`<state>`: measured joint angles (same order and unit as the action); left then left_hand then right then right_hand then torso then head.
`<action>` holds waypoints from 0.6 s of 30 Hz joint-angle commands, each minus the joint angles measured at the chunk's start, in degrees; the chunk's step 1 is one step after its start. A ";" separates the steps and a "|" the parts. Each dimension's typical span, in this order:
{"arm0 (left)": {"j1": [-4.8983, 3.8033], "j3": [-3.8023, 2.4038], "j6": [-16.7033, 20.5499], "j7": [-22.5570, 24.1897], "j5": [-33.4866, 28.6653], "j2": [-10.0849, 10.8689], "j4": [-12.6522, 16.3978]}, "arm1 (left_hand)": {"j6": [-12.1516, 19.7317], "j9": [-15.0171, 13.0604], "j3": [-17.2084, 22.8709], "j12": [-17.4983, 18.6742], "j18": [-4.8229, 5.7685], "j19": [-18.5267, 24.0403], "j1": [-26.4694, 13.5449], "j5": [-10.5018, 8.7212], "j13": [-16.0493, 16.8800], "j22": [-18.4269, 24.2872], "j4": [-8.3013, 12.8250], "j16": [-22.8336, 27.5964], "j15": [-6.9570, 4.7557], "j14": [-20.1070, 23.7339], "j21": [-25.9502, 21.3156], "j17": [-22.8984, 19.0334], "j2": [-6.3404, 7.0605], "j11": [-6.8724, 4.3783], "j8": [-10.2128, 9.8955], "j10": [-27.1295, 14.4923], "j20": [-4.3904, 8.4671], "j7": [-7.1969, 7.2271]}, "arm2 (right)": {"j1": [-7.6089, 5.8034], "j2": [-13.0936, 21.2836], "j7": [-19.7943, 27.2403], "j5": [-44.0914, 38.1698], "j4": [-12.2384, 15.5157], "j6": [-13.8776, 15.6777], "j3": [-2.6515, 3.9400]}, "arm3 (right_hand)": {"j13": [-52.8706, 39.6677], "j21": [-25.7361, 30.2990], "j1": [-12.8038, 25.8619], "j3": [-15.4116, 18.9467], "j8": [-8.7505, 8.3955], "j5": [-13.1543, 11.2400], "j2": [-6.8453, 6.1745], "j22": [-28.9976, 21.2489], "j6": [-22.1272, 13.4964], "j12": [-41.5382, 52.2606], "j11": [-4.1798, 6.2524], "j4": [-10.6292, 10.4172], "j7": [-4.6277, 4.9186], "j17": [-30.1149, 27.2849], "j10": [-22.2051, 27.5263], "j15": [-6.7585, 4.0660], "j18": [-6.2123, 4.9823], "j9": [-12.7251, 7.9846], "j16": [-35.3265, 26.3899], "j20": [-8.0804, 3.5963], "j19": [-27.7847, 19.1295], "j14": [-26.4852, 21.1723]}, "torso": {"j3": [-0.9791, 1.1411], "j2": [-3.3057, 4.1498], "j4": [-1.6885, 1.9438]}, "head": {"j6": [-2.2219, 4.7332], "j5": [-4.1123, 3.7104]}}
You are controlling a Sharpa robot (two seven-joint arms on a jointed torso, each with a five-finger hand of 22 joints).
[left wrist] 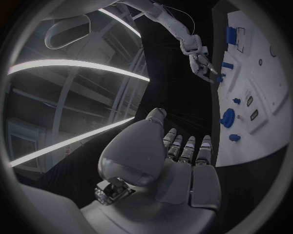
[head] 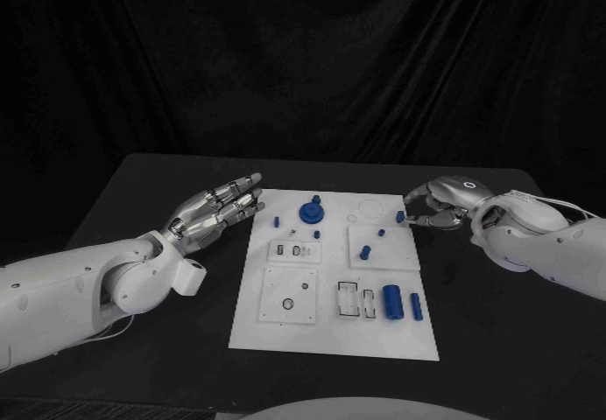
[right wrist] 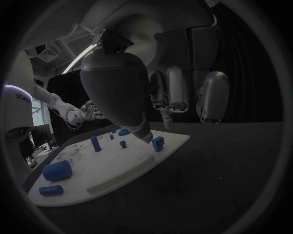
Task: Assemble the parts on the task board
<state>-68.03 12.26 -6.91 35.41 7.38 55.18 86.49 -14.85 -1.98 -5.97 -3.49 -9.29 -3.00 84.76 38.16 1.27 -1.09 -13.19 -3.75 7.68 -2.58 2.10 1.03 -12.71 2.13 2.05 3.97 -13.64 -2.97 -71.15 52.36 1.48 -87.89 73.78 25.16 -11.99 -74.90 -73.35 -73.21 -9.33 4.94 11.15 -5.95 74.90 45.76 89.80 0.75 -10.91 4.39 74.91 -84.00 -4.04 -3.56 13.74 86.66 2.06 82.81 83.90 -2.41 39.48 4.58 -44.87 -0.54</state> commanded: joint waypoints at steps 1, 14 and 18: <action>0.09 -0.05 -0.43 0.74 -0.13 -0.10 0.09 | 0.04 -0.08 0.34 -0.21 -0.92 -0.01 0.28 0.20 0.01 0.07 0.04 -0.33 0.30 -0.03 0.05 0.08 0.20 0.29 0.38 0.02 -0.43 -0.35 | 0.20 -0.33 -1.17 -0.07 -0.45 -0.38 0.04 | -15.10 0.44 -0.65 0.22 0.46 -0.73 -0.02 9.19 0.65 0.20 0.02 -0.36 0.03 12.08 -6.00 -0.14 -0.29 -0.01 -0.38 0.18 -0.37 5.10 | -0.05 -0.02 0.00 | -0.01 -0.05; 0.15 -0.05 -0.64 0.63 -0.13 -0.18 -0.02 | 0.04 -0.08 0.34 -0.21 -0.92 -0.01 0.28 0.20 0.01 0.07 0.04 -0.33 0.30 -0.03 0.05 0.08 0.20 0.29 0.38 0.02 -0.43 -0.35 | 0.65 -2.18 -0.55 -0.06 -2.78 -0.48 0.04 | -15.10 1.42 -1.47 0.31 1.32 0.32 0.38 8.96 2.05 0.20 -0.03 -0.50 0.10 11.15 -6.00 -0.12 -0.46 0.53 -1.51 0.22 -0.62 4.81 | -0.01 -0.04 -0.03 | -0.09 -0.01; 0.17 -0.05 -0.76 0.57 -0.13 -0.26 -0.10 | 0.04 -0.08 0.34 -0.21 -0.92 -0.01 0.28 0.20 0.01 0.07 0.04 -0.33 0.30 -0.03 0.05 0.08 0.20 0.29 0.38 0.02 -0.43 -0.35 | 0.72 -2.70 -0.25 -0.06 -3.22 -0.44 0.05 | -15.10 1.51 -1.48 0.35 1.48 0.64 0.48 8.95 2.30 0.20 -0.03 -0.58 0.11 10.98 -6.00 -0.11 -0.47 0.66 -1.72 0.22 -0.63 4.76 | -0.03 -0.04 -0.03 | -0.11 -0.03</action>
<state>-67.93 12.26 -6.96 35.37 7.38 55.05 86.34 -14.85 -1.98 -5.97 -3.49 -9.30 -3.00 84.76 38.16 1.27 -1.08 -13.19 -3.75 7.68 -2.58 2.10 1.03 -12.71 2.12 2.05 3.97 -13.64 -2.97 -70.61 49.76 1.53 -87.87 70.74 24.90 -11.98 -74.94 -72.05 -74.06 -9.02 6.28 11.55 -5.58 74.95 47.74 89.80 0.75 -11.22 4.48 74.90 -84.00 -4.04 -3.56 14.37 85.01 2.27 82.61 83.90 -2.42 39.44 4.55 -44.96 -0.58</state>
